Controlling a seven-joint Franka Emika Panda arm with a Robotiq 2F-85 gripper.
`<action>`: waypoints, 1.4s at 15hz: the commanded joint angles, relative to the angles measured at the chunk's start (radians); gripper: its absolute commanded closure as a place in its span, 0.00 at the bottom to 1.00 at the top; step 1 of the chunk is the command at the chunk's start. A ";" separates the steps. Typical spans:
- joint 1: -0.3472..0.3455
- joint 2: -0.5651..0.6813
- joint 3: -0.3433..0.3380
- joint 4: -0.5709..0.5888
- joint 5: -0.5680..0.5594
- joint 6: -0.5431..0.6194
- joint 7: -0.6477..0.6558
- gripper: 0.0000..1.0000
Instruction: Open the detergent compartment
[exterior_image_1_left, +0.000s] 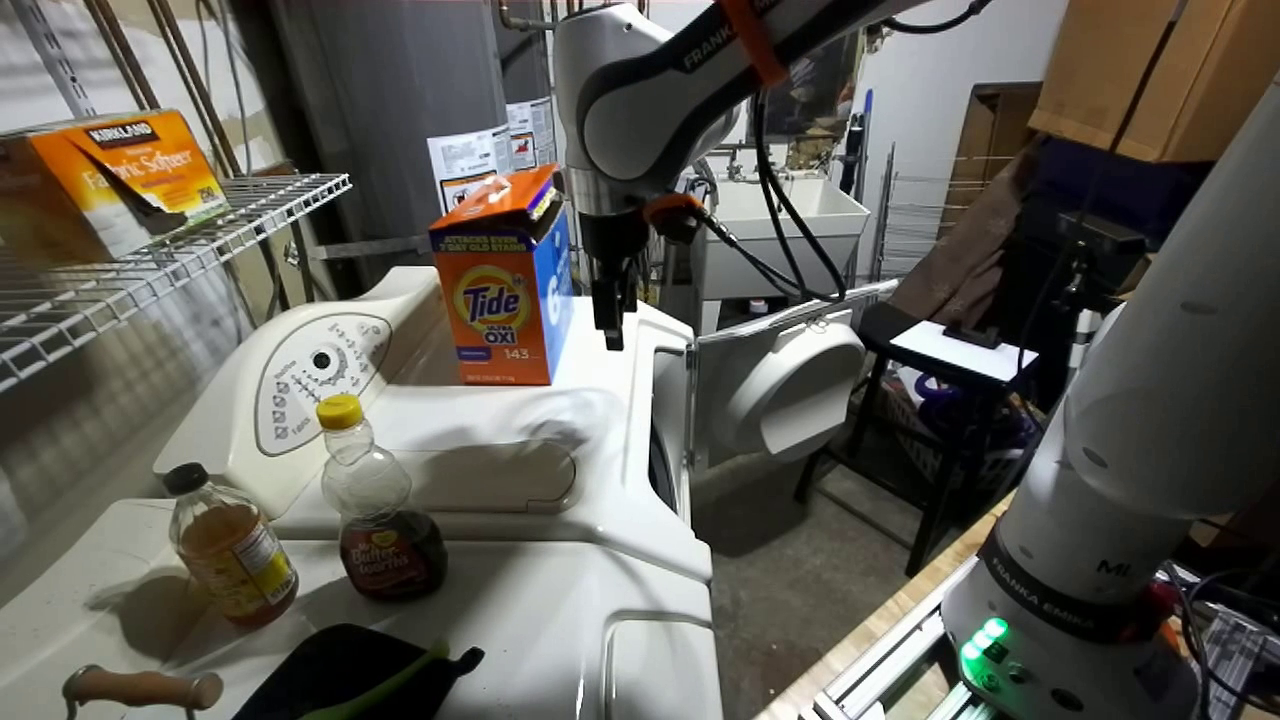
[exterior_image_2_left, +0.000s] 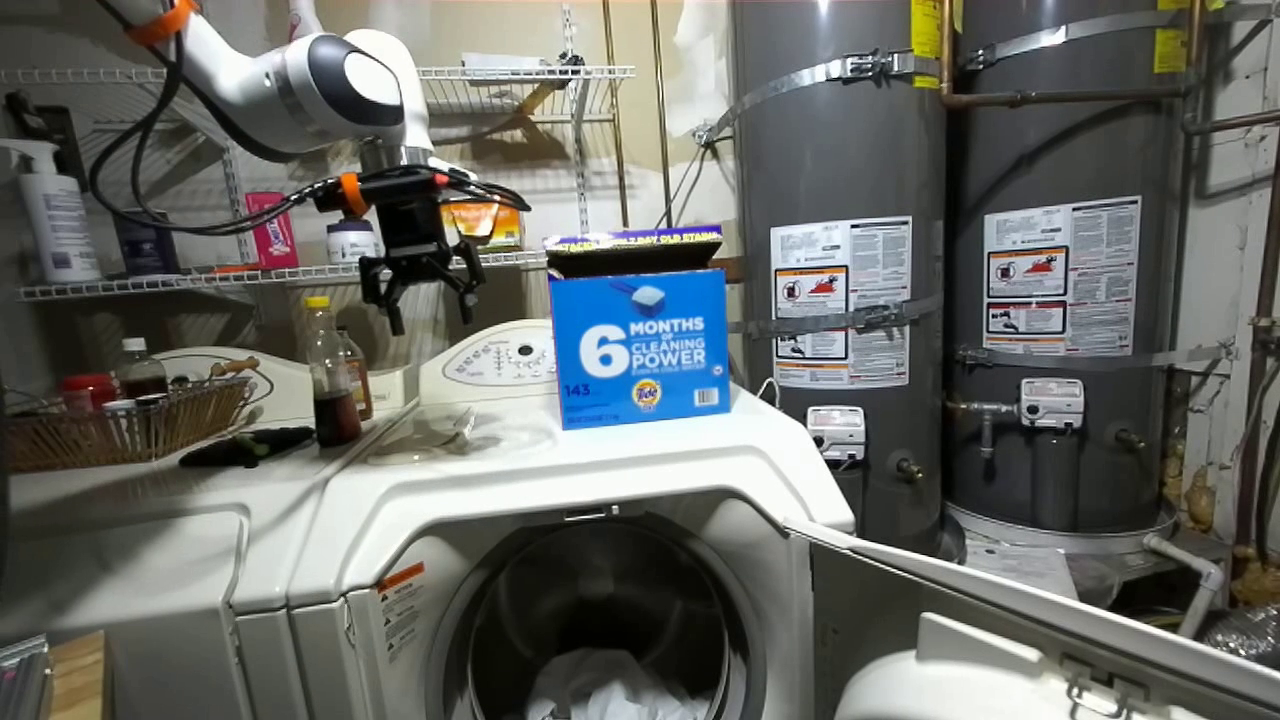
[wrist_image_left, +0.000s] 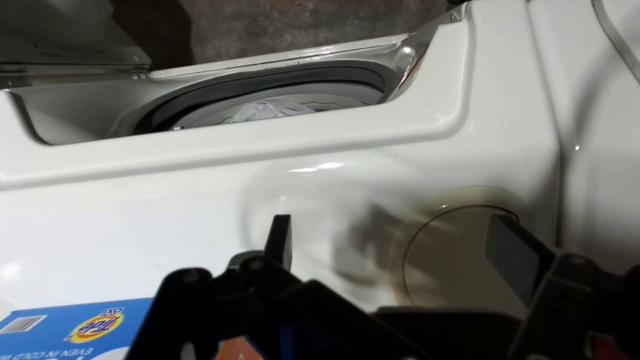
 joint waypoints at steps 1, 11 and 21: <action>0.007 0.000 -0.007 0.002 -0.001 -0.002 0.000 0.00; 0.028 0.172 0.003 0.058 0.257 0.163 -0.371 0.00; -0.017 0.385 0.047 0.197 0.411 0.141 -0.551 0.00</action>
